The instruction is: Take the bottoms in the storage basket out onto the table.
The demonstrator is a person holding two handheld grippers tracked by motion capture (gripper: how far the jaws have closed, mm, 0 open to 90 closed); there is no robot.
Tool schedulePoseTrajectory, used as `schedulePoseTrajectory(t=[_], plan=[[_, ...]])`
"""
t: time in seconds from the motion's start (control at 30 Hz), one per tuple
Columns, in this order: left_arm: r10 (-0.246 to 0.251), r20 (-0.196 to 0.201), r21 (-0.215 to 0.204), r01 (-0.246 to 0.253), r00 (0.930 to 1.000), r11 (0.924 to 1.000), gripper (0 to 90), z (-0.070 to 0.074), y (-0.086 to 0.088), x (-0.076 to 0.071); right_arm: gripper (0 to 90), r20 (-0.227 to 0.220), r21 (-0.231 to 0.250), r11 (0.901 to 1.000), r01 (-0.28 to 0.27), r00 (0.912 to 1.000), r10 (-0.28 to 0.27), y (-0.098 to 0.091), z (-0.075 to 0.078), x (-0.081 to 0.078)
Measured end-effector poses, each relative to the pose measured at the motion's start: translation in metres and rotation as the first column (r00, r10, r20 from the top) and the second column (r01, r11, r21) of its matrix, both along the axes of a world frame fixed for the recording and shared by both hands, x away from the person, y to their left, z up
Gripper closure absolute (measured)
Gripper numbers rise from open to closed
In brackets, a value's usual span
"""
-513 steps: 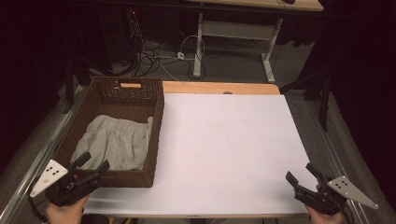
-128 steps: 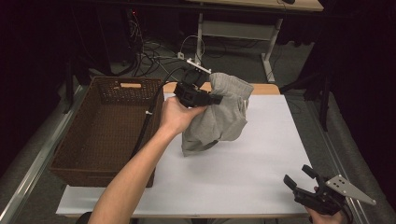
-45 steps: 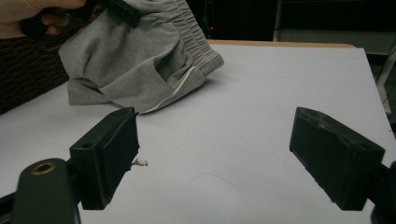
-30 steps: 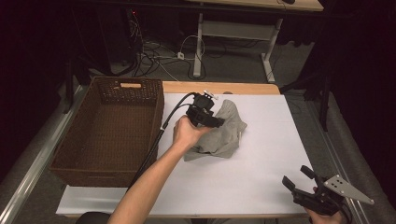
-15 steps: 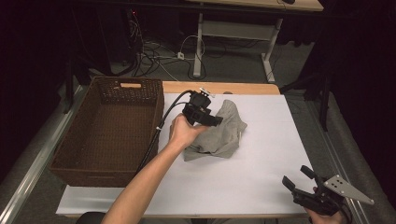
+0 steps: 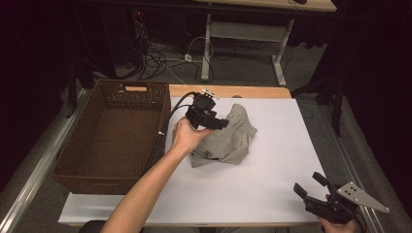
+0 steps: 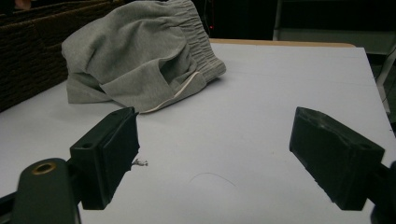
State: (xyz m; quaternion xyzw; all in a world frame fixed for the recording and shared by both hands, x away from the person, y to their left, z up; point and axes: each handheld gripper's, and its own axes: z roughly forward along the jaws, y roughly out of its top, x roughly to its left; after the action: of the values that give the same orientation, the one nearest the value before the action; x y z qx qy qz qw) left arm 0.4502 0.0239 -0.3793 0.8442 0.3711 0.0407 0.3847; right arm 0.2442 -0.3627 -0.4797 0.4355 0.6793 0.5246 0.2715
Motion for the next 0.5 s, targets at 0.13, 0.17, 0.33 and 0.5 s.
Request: schedulePoseTrajectory(t=[0.13,0.17,0.33,0.5], plan=[[0.0,0.001,0.001,0.0,1.0,1.0,39.2,0.0,0.003,-0.001,16.3,-0.001,0.0,1.0,-0.001,1.0,0.001,0.0,0.0,0.0],[0.001,0.001,0.001,-0.001,1.0,1.0,39.2,0.001,0.004,-0.002,16.4,-0.001,0.001,1.0,-0.001,1.0,0.001,0.0,0.0,0.0],[0.007,0.004,-0.002,-0.007,1.0,1.0,39.2,0.001,0.009,-0.003,16.3,-0.002,0.003,1.0,-0.001,1.0,0.001,0.0,0.0,0.0],[0.004,-0.003,0.011,-0.004,1.0,0.9999,39.2,0.002,0.011,-0.004,16.3,-0.003,0.014,0.9999,-0.001,1.0,0.001,0.0,0.0,0.0]])
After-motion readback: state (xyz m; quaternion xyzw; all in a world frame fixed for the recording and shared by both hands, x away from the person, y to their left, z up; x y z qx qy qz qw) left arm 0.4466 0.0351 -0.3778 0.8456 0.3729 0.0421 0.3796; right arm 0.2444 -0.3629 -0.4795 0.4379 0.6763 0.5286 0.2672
